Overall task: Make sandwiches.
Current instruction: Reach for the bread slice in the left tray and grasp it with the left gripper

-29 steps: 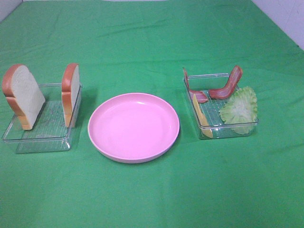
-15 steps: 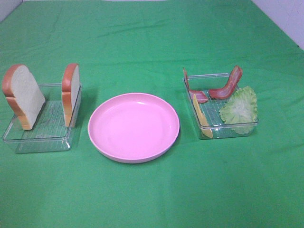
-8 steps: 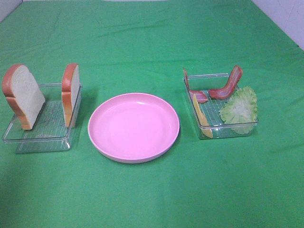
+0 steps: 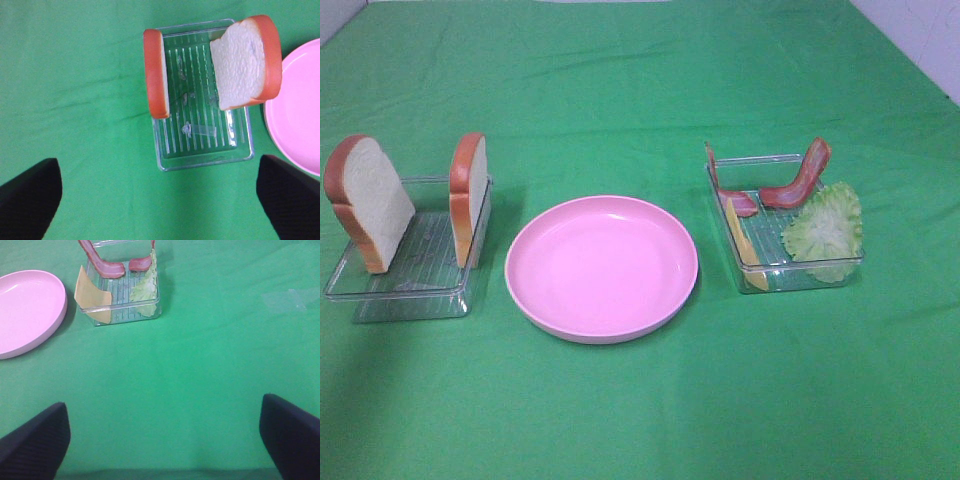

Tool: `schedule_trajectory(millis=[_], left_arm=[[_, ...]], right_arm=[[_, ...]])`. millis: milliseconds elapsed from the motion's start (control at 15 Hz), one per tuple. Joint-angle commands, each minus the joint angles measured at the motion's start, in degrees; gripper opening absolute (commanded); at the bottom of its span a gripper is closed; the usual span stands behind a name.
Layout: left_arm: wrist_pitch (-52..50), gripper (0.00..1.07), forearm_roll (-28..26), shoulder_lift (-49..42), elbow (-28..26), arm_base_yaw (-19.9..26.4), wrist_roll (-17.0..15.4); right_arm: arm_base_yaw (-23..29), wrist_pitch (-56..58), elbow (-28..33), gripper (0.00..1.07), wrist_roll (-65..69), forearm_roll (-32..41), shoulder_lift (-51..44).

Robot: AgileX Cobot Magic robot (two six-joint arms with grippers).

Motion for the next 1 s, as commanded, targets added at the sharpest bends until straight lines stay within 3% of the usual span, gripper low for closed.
schedule_trajectory(millis=[67,333,533,800,1000], left_arm=[[5.67,1.01,-1.09,7.39,-3.95,-3.61,-1.95],[5.61,1.01,-1.03,18.05,-11.92,-10.49,-5.50],[5.61,1.01,-0.17,22.69,-13.81,-13.87,-8.19],[3.78,1.01,1.26,26.47,-13.87,-14.09,-11.69],[1.03,1.01,0.86,28.93,-15.87,-14.09,-11.46]], right_arm=[[-0.17,-0.06,0.06,0.99,-0.63,0.06,-1.83],[-0.17,-0.06,0.06,0.99,-0.63,0.06,-1.83],[-0.17,-0.06,0.06,0.99,-0.63,0.06,-1.83],[-0.17,-0.06,0.06,0.99,-0.63,0.06,-1.83],[-0.17,-0.06,0.06,0.99,-0.63,0.06,-1.83]])
